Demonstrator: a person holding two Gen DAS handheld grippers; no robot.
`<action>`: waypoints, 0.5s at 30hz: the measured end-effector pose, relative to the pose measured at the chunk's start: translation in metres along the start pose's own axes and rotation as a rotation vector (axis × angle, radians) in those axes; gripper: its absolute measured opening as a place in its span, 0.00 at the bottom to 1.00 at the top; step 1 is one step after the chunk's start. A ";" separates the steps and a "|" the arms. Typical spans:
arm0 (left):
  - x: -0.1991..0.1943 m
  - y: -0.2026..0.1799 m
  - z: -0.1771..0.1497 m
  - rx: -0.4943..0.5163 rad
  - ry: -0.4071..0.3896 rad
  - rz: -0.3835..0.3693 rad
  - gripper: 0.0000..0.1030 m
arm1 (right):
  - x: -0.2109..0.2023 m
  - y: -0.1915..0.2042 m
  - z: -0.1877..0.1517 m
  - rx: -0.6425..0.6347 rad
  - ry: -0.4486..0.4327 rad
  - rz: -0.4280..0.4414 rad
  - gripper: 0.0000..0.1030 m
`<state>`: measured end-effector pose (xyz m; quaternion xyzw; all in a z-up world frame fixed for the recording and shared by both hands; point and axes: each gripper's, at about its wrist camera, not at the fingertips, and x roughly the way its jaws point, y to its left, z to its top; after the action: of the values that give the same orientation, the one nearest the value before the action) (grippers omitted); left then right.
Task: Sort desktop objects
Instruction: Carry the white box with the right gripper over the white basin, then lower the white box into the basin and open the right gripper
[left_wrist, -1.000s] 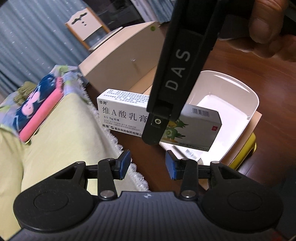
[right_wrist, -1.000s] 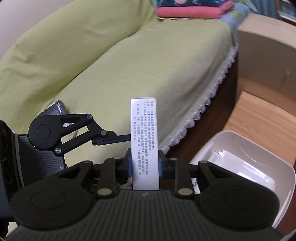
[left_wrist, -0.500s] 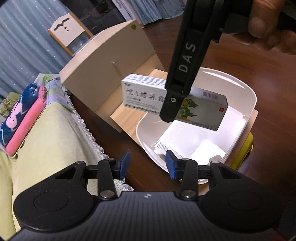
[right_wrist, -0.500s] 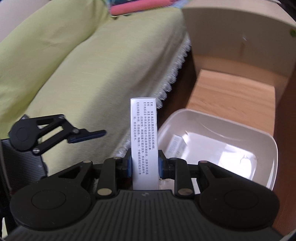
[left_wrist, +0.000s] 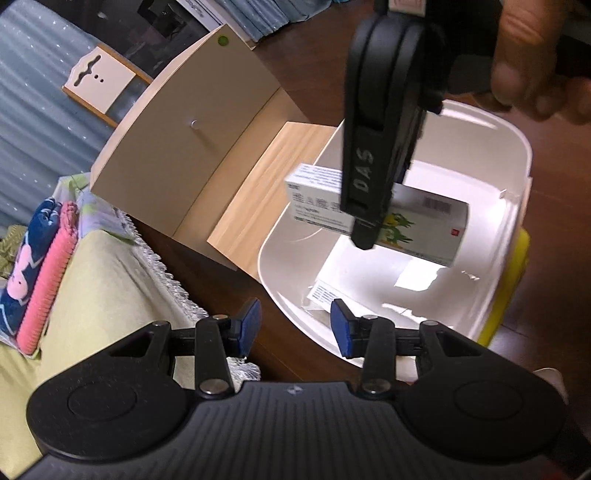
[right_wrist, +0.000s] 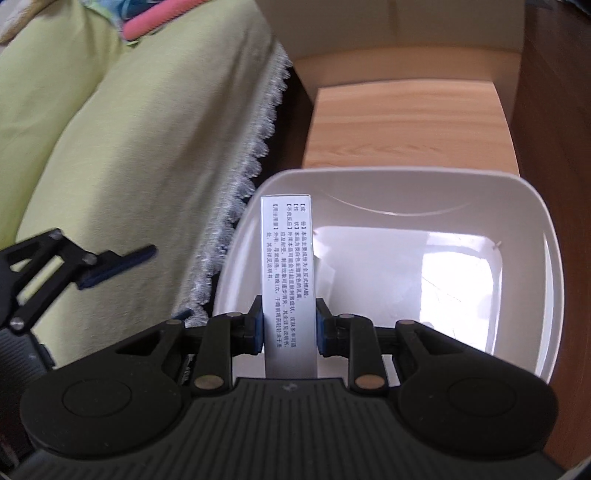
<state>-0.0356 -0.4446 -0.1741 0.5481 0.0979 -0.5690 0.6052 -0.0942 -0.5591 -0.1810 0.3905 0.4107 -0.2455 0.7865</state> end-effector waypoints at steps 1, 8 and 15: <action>0.004 -0.002 -0.001 0.008 0.003 0.004 0.47 | 0.006 -0.002 -0.001 0.009 0.005 -0.005 0.22; 0.023 -0.015 -0.011 0.081 0.010 0.052 0.48 | 0.048 -0.015 -0.011 0.085 0.053 -0.034 0.22; 0.034 -0.014 -0.014 0.083 0.032 0.049 0.48 | 0.085 -0.024 -0.013 0.164 0.090 -0.038 0.22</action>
<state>-0.0286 -0.4499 -0.2126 0.5839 0.0704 -0.5490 0.5939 -0.0712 -0.5683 -0.2668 0.4564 0.4317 -0.2751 0.7278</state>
